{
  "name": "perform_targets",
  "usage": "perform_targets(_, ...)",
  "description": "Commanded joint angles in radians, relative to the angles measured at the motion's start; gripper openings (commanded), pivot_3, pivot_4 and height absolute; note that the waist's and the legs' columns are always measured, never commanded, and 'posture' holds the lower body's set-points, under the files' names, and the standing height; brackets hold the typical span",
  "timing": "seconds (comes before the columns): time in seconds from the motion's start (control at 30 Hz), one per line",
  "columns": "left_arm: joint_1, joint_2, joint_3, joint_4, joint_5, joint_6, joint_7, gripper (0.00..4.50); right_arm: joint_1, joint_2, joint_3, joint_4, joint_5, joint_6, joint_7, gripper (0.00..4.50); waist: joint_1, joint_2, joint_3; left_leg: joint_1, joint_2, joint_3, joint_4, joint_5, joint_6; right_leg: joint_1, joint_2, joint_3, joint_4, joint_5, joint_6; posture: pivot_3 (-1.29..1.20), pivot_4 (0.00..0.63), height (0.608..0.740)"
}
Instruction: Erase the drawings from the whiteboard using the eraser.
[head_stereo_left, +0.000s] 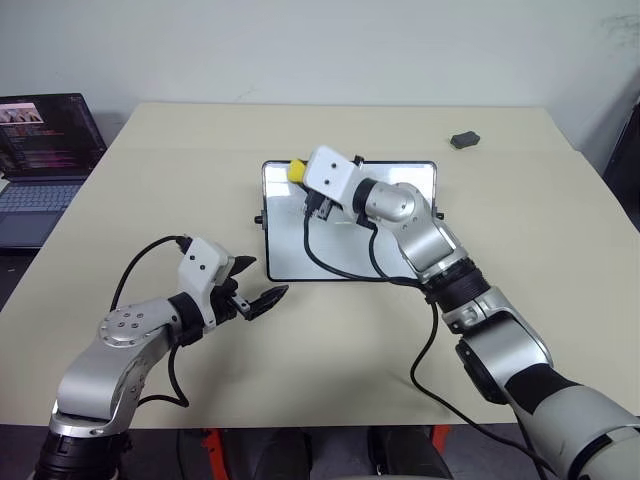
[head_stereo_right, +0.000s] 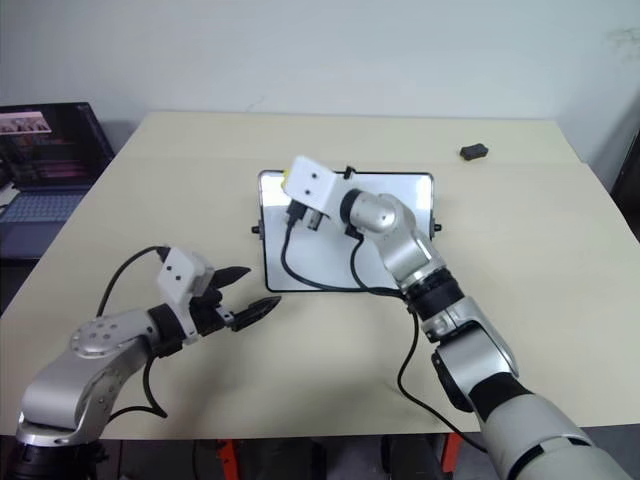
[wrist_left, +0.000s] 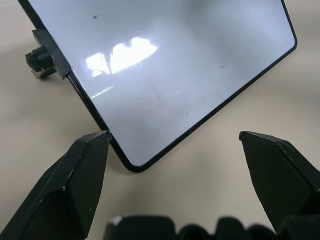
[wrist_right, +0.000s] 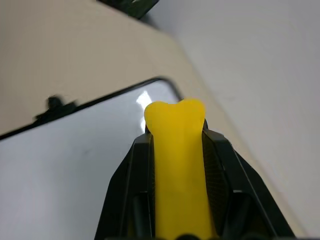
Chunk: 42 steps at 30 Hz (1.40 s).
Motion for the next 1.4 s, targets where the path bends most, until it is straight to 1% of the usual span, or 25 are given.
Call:
perform_targets(0.03, -0.009, 0.000, 0.003, -0.027, 0.000, -0.014, 0.002, 4.50, -0.014, 0.023, 0.009, 0.053, -0.006, -0.032, -0.023, 0.97, 0.000, 0.000, 0.000, 0.000, 0.000, 0.000, 0.000, 0.000, 0.000, 0.000, 0.000, 0.000, 0.000, 0.000, 0.000, 0.00, 0.150, 0.740)
perform_targets(0.1, -0.011, 0.000, 0.002, -0.026, 0.000, -0.013, 0.003, 4.50, -0.012, 0.031, 0.018, 0.077, -0.010, -0.038, -0.018, 0.97, 0.000, 0.000, 0.000, -0.001, 0.000, 0.000, 0.000, 0.000, 0.000, 0.000, 0.000, 0.000, 0.000, 0.000, 0.000, 0.00, 0.150, 0.740)
perform_targets(0.23, -0.002, -0.002, 0.004, -0.032, 0.000, -0.013, 0.006, 4.50, 0.028, 0.042, 0.081, 0.108, -0.033, -0.023, 0.042, 0.97, 0.000, 0.000, 0.000, -0.001, 0.000, 0.000, 0.000, 0.000, 0.000, 0.000, 0.000, 0.000, 0.000, 0.000, 0.000, 0.00, 0.150, 0.740)
perform_targets(0.37, -0.006, 0.000, 0.005, -0.029, -0.001, -0.011, 0.006, 4.50, 0.071, 0.021, 0.133, 0.091, -0.053, -0.001, 0.112, 0.97, -0.001, 0.000, 0.000, 0.001, 0.000, 0.000, 0.001, 0.000, 0.000, 0.001, 0.000, 0.000, 0.001, 0.000, 0.000, 0.00, 0.150, 0.740)
perform_targets(0.47, -0.010, 0.001, 0.005, -0.027, -0.001, -0.009, 0.007, 4.50, 0.090, 0.016, 0.145, 0.069, -0.052, 0.020, 0.141, 0.97, -0.001, 0.000, 0.000, 0.002, 0.000, 0.000, 0.001, 0.000, 0.000, 0.002, 0.000, 0.000, 0.002, 0.000, 0.000, 0.00, 0.150, 0.740)
perform_targets(0.57, -0.013, 0.000, 0.001, -0.026, -0.002, -0.009, 0.008, 4.50, 0.080, 0.020, 0.118, 0.056, -0.039, 0.020, 0.126, 0.97, -0.001, 0.000, 0.000, 0.002, 0.000, -0.001, 0.002, 0.000, 0.000, 0.002, 0.000, 0.000, 0.003, 0.000, 0.000, 0.00, 0.150, 0.740)
perform_targets(0.73, -0.029, 0.002, -0.005, -0.017, -0.001, -0.009, 0.006, 4.50, 0.006, 0.028, 0.024, 0.087, -0.005, -0.016, 0.008, 0.97, 0.000, 0.000, 0.000, 0.002, 0.000, -0.001, 0.002, 0.000, 0.000, 0.002, 0.000, 0.000, 0.003, 0.000, 0.000, 0.00, 0.150, 0.740)
perform_targets(0.9, -0.031, -0.002, -0.012, -0.018, -0.001, -0.014, 0.009, 4.50, -0.007, 0.004, 0.023, 0.152, -0.027, -0.032, -0.026, 0.97, 0.003, 0.000, 0.000, 0.002, 0.000, -0.001, 0.002, 0.000, 0.000, 0.002, 0.000, 0.000, 0.002, 0.000, 0.000, 0.00, 0.150, 0.740)
perform_targets(1.0, -0.029, -0.004, -0.015, -0.019, -0.001, -0.017, 0.011, 4.50, 0.010, -0.013, 0.042, 0.154, -0.039, -0.029, 0.002, 0.97, 0.004, 0.000, 0.000, 0.001, 0.000, 0.000, 0.002, 0.000, 0.000, 0.002, 0.000, 0.000, 0.002, 0.000, 0.000, 0.00, 0.150, 0.740)
perform_targets(1.2, -0.031, -0.006, -0.020, -0.017, 0.000, -0.019, 0.011, 4.50, 0.091, -0.033, 0.127, 0.090, -0.058, 0.010, 0.123, 0.97, 0.005, -0.001, -0.001, 0.002, 0.000, -0.001, 0.002, 0.000, 0.000, 0.003, 0.000, 0.000, 0.002, 0.000, 0.000, 0.00, 0.150, 0.740)
perform_targets(1.3, -0.033, -0.007, -0.023, -0.017, 0.001, -0.019, 0.011, 4.50, 0.106, -0.028, 0.136, 0.083, -0.063, 0.022, 0.124, 0.97, 0.004, -0.001, -0.001, 0.003, 0.000, -0.001, 0.002, 0.000, 0.000, 0.003, 0.000, 0.000, 0.003, 0.000, 0.000, 0.00, 0.150, 0.740)
perform_targets(1.4, -0.041, -0.006, -0.024, -0.010, 0.000, -0.017, 0.007, 4.50, 0.094, -0.024, 0.119, 0.071, -0.053, 0.019, 0.110, 0.97, 0.003, -0.001, -0.001, 0.003, 0.000, -0.001, 0.002, 0.000, 0.000, 0.003, 0.000, 0.000, 0.004, 0.000, 0.000, 0.00, 0.150, 0.740)
